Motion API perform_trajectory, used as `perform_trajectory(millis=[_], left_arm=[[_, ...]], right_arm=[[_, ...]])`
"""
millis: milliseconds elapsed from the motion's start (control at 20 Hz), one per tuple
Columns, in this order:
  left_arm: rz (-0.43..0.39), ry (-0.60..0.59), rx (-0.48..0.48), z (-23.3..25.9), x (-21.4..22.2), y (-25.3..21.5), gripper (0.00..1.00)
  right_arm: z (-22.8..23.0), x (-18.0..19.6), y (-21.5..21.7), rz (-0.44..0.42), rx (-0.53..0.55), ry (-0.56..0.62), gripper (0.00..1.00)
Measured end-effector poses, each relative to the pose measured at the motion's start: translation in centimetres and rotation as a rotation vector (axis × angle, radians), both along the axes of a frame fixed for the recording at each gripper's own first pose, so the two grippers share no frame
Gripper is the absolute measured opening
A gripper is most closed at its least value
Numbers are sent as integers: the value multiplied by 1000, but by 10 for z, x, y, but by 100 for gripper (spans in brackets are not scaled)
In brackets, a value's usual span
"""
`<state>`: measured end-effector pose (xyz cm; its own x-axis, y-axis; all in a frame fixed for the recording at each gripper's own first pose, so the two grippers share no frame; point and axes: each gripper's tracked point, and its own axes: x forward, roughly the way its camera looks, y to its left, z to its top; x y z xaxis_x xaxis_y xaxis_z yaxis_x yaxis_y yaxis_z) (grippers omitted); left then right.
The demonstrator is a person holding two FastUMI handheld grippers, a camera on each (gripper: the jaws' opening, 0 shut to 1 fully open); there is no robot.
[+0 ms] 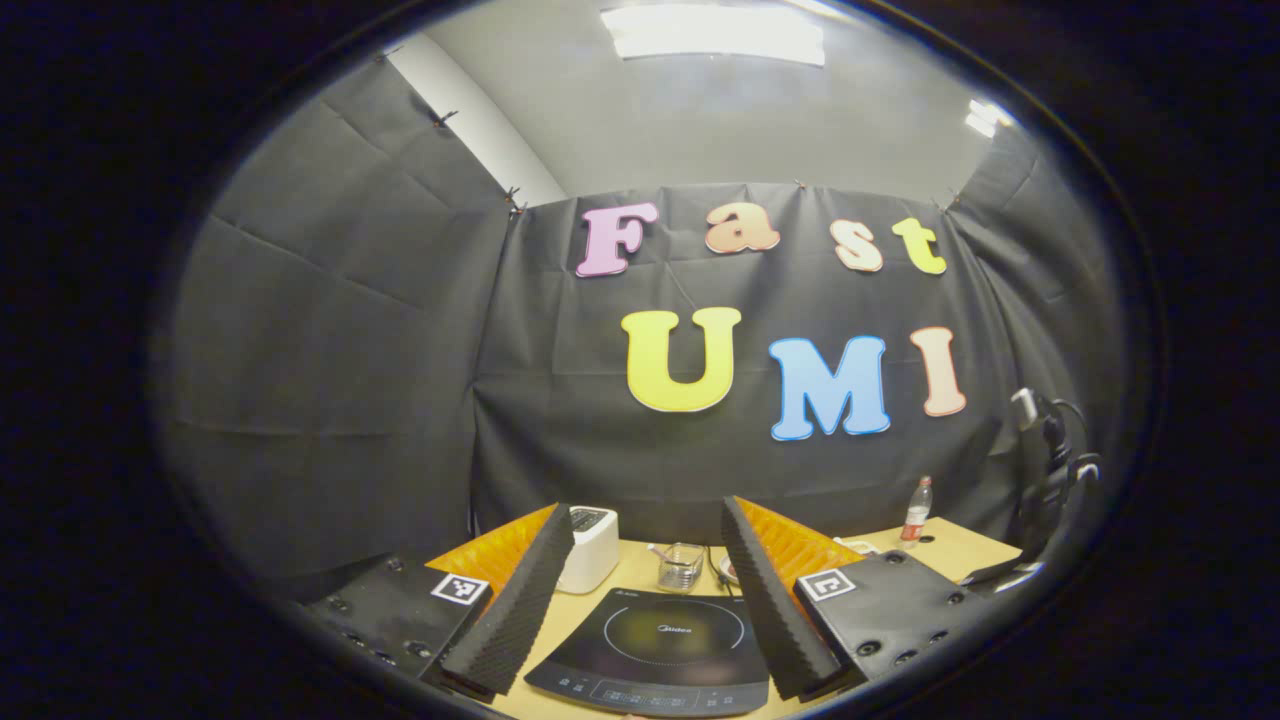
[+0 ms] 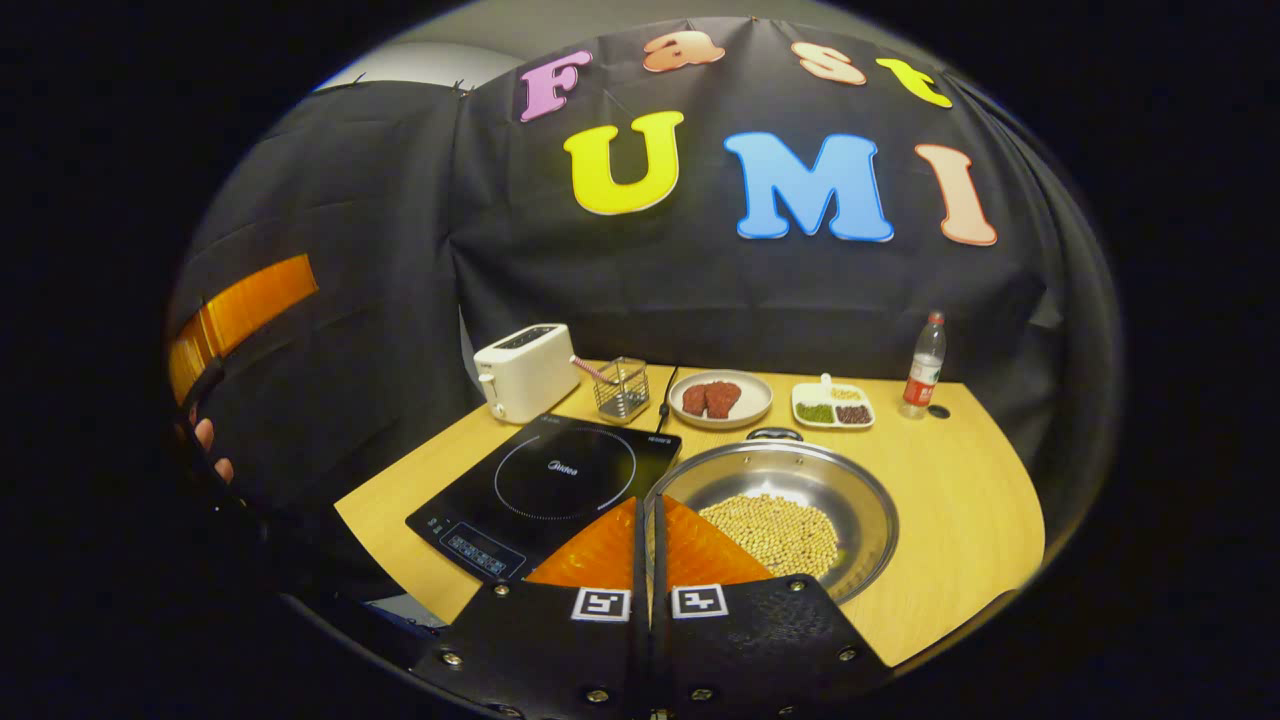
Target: First push the handle of the pot to place it horizontally, then grasp the pot with both hands and set it on the induction cooktop.
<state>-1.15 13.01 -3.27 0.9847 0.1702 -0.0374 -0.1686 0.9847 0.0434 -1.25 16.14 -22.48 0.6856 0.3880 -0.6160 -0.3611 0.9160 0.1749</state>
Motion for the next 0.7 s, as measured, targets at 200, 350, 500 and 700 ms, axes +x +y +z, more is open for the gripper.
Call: perform_trajectory(millis=[200, 350, 500, 700], left_arm=[[32, 11, 14, -1, -3, 2, 99], [55, 18, 16, -1, -6, 4, 99], [74, 18, 22, 0, -11, 6, 95], [88, 24, 26, -2, -14, 7, 96]], right_arm=[[-45, -15, 3, 56, -23, 138, 1], [-71, -29, 5, 88, -29, 228, 1], [-91, -37, 5, 111, -38, 309, 1], [-116, -46, 0, 109, -47, 410, 1]])
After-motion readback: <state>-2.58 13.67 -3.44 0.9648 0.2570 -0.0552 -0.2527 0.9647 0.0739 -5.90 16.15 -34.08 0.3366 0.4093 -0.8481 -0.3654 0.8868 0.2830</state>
